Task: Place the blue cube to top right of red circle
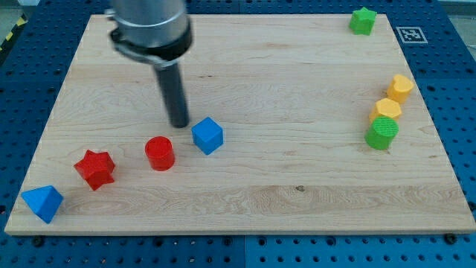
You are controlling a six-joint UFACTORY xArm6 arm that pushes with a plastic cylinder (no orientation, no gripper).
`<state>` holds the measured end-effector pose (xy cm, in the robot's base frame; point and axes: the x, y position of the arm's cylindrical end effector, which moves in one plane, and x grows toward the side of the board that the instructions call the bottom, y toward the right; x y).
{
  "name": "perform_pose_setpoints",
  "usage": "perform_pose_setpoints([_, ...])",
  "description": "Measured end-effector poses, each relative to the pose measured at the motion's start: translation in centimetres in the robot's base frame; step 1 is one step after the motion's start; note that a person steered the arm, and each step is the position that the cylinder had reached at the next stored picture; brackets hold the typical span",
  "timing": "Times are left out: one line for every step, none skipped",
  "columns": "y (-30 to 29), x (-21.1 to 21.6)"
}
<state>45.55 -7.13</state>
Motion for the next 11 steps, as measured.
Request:
perform_pose_setpoints([9.2, 0.0])
perform_pose_setpoints([18.2, 0.2])
perform_pose_setpoints([20.6, 2.9])
perform_pose_setpoints([20.2, 4.5])
perform_pose_setpoints([16.4, 6.5])
perform_pose_setpoints([9.9, 7.7])
perform_pose_setpoints([9.3, 7.5])
perform_pose_setpoints([7.9, 6.7])
perform_pose_setpoints([6.4, 6.6])
perform_pose_setpoints([4.8, 6.5])
perform_pose_setpoints([4.7, 6.3])
